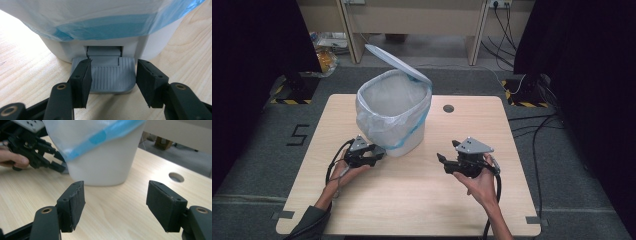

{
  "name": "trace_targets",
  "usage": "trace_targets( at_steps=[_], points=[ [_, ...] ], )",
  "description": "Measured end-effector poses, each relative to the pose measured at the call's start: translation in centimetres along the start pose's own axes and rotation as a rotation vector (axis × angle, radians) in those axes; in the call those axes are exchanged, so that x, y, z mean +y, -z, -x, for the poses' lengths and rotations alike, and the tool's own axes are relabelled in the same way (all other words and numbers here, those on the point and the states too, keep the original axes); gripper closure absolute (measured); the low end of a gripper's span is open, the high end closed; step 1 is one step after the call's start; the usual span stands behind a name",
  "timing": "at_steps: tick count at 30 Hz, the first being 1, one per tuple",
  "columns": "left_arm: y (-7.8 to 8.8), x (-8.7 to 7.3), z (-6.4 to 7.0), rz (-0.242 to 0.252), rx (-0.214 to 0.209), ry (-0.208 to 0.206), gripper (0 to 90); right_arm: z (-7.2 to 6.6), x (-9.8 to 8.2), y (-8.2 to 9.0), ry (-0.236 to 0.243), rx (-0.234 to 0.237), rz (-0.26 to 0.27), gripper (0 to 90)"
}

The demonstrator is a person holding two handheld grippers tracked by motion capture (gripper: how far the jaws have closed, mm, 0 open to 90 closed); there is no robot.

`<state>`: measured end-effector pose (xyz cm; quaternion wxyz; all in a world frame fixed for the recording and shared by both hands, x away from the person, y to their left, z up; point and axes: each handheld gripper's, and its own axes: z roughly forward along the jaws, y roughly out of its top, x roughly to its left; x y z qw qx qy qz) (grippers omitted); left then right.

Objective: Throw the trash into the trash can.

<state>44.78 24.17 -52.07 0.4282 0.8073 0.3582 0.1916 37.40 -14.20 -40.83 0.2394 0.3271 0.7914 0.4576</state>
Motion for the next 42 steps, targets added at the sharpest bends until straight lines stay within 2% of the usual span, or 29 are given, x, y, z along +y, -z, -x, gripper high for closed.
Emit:
trace_targets(
  at_steps=[4, 11, 15, 26, 36, 38, 42],
  points=[
    [0.0, 0.0, 0.0, -0.001, 0.001, -0.001, 46.3, -0.3, -2.1, -0.4, -0.022, 0.002, -0.025, 30.2],
    [0.0, 0.0, 0.0, -0.004, 0.002, -0.006, 46.3, -0.4, -3.9, -0.8, -0.046, -0.001, -0.054, 30.0],
    [0.0, 0.0, 0.0, -0.002, -0.005, 0.004, 46.3, -0.5, -5.0, -1.2, -0.06, 0.006, -0.078, 29.9],
    [0.0, 0.0, 0.0, -0.003, -0.002, 0.0, 46.3, -0.8, -7.9, -2.3, -0.08, 0.011, -0.177, 24.8],
    [0.0, 0.0, 0.0, -0.004, 0.0, -0.002, 46.4, -1.3, -9.3, -2.3, -0.082, 0.011, -0.225, 23.4],
    [0.0, 0.0, 0.0, -0.004, 0.0, -0.002, 46.4, -1.4, -9.6, -2.3, -0.071, 0.004, -0.239, 22.8],
    [0.0, 0.0, 0.0, -0.003, 0.0, -0.001, 46.4, -1.5, -9.9, -2.1, -0.081, 0.005, -0.244, 22.8]
  ],
)
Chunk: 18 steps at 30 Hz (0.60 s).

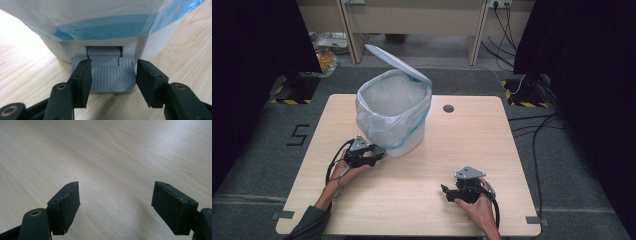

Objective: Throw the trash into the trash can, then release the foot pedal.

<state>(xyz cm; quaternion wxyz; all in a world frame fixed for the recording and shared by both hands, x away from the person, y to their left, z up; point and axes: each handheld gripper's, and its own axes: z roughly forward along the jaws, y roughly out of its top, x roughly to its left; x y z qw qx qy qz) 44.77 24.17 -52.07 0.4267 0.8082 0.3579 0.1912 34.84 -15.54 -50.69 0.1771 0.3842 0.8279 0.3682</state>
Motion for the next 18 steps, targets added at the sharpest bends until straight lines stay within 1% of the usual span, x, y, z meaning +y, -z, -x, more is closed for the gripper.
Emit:
trace_targets(
  at_steps=[3, 8, 10, 13, 14, 18],
  points=[
    [0.0, 0.0, 0.0, 0.0, -0.002, 0.002, 46.4, 0.0, -0.3, 0.1, -0.006, -0.006, -0.005, 22.8],
    [0.0, 0.0, 0.0, -0.001, 0.001, -0.002, 46.4, 0.0, -0.8, 0.3, -0.017, -0.004, -0.014, 22.7],
    [0.0, 0.0, 0.0, -0.001, 0.001, -0.002, 46.4, -0.1, -0.9, 0.3, -0.008, -0.021, -0.027, 22.4],
    [0.0, 0.0, 0.0, -0.001, 0.001, -0.004, 46.4, 0.0, -1.2, 0.2, -0.014, -0.023, -0.041, 21.7],
    [0.0, 0.0, 0.0, -0.001, 0.001, -0.003, 46.4, 0.1, -1.4, 0.1, -0.026, -0.016, -0.036, 20.6],
    [0.0, 0.0, 0.0, 0.0, 0.0, -0.002, 46.5, 0.2, -1.5, 0.1, -0.026, -0.017, -0.025, 19.6]
  ],
)
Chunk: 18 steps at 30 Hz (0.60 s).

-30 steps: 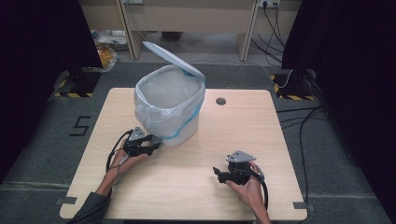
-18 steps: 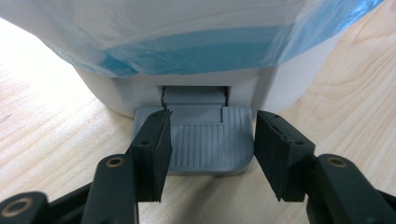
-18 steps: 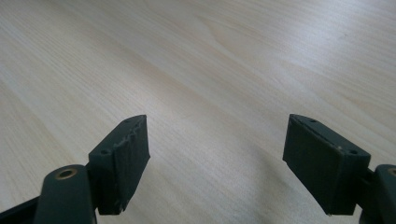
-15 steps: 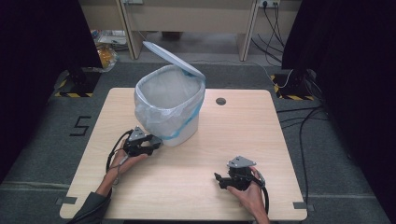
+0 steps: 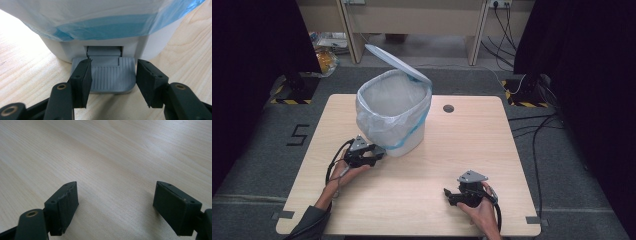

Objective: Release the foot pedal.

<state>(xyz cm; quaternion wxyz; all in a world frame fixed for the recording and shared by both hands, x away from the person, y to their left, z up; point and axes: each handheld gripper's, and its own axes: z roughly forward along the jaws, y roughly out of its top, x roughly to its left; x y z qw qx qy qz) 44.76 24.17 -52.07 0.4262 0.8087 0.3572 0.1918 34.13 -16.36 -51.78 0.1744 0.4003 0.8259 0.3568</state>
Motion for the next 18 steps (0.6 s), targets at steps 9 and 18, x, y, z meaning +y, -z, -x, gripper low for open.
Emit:
trace_targets(
  at_steps=[9, 18],
  points=[
    [-0.02, 0.0, 0.15, -0.002, 0.007, -0.008, 46.5, -0.08, -0.01, -0.02, -0.001, 0.001, -0.001, 18.5],
    [0.01, 0.0, -0.05, 0.002, -0.004, 0.004, 46.5, -0.14, 0.0, -0.03, -0.002, -0.002, -0.002, 18.1]
  ],
)
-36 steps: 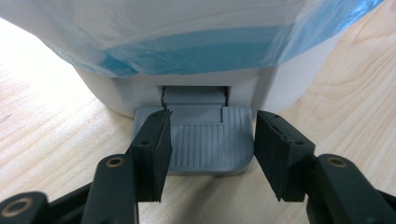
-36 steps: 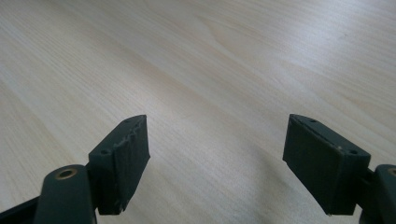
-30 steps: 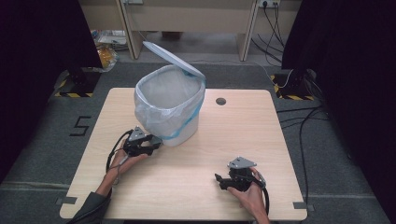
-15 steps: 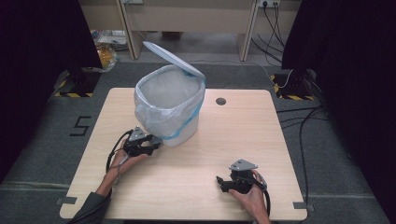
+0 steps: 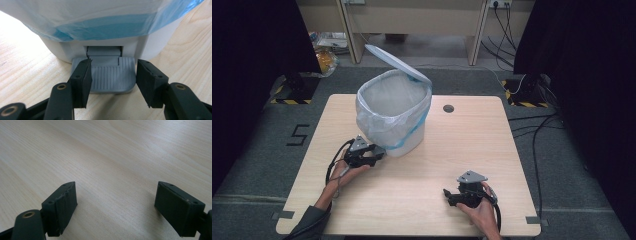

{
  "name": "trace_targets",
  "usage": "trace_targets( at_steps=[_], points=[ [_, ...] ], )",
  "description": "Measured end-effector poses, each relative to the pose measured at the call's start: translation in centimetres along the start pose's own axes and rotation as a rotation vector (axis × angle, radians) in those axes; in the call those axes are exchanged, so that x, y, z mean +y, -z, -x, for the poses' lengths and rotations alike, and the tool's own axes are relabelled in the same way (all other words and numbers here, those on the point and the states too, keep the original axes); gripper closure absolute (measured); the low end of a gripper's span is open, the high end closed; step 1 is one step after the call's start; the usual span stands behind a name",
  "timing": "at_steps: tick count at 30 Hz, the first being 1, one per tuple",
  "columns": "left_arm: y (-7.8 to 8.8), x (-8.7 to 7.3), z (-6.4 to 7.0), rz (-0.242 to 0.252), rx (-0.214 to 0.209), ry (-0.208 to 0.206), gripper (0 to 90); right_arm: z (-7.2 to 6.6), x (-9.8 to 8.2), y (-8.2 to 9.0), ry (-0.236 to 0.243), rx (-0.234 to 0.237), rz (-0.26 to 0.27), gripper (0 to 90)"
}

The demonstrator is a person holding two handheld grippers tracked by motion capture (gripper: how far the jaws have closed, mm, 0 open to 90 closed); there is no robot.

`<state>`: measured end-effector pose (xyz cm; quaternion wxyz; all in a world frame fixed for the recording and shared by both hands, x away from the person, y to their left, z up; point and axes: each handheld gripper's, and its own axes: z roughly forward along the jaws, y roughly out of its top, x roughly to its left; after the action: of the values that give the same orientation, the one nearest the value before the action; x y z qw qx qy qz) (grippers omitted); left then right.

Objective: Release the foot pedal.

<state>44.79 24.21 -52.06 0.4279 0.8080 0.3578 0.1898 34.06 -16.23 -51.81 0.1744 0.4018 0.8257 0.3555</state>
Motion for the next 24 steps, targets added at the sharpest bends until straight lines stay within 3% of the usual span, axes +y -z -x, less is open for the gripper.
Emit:
trace_targets(
  at_steps=[15, 24],
  points=[
    [-0.01, 0.2, 0.26, 0.004, 0.017, -0.005, 45.7, 0.02, 0.02, -0.04, 0.002, 0.002, 0.0, 17.3],
    [0.08, 0.42, 0.15, 0.008, -0.007, 0.016, 41.3, 0.02, 0.04, -0.04, 0.002, 0.004, -0.003, 16.7]
  ],
)
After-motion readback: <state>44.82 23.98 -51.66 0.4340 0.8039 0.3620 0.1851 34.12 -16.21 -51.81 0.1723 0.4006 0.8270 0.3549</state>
